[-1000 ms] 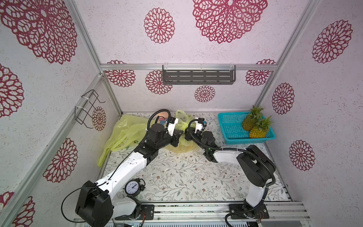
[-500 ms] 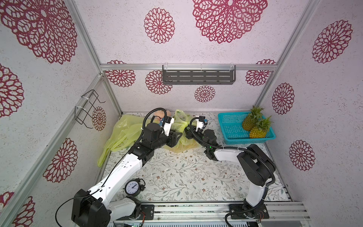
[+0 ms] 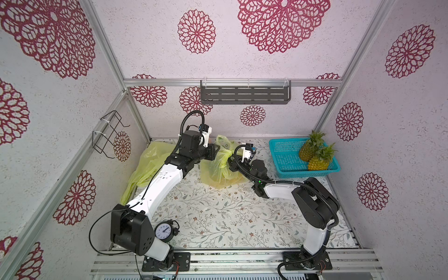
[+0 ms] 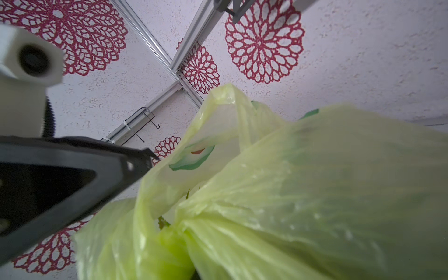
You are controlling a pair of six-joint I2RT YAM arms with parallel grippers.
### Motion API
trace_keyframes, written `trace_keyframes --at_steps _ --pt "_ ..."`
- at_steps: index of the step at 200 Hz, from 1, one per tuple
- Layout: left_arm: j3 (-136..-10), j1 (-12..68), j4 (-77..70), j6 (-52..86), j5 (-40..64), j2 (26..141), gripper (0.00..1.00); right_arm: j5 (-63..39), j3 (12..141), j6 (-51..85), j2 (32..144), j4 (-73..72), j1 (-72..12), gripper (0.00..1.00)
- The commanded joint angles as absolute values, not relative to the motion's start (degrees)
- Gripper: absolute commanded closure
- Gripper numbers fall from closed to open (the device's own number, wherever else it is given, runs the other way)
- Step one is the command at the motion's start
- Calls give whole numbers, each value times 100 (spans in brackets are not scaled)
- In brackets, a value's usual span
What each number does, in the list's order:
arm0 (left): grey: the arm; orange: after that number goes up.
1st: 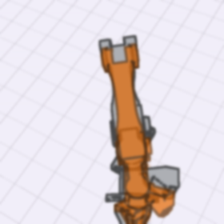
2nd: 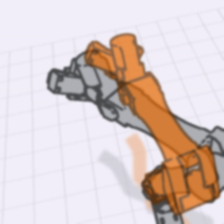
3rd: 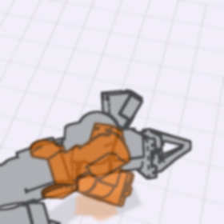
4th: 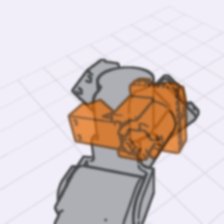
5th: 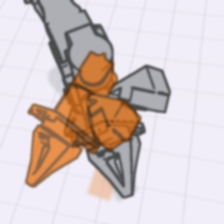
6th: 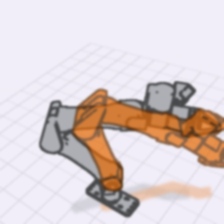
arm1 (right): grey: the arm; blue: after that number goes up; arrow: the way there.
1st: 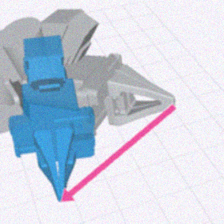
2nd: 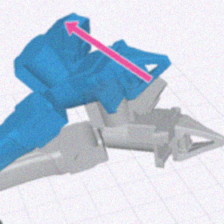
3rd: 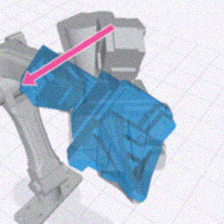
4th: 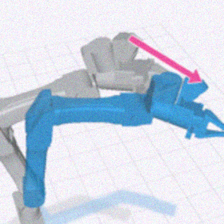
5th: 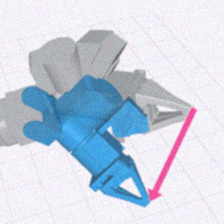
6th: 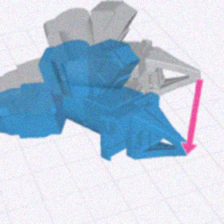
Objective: Place the pineapple into a plastic bag & tie a knot
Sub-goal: Cross the plastic bag at the center of the board.
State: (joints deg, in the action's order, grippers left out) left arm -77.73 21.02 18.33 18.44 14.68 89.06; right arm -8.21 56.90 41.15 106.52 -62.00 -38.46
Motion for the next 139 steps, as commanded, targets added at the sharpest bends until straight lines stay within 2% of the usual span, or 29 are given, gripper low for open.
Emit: trace_keyframes --at_steps 1,40,74,139 --pt "-7695 2043 1903 1984 1812 8997 70 -917 5933 4372 10740 -6639 -3746 100" --pt "-7258 2048 1516 1901 2706 8992 72 -1340 6063 4843 10834 -6860 -3590 100" --pt "-7197 2057 1619 1820 3138 9126 73 -2257 6359 5417 11049 -7253 -3404 100" --pt "-7321 2055 1963 1619 3033 9127 73 -2764 6610 5883 11157 -7857 -3339 100"
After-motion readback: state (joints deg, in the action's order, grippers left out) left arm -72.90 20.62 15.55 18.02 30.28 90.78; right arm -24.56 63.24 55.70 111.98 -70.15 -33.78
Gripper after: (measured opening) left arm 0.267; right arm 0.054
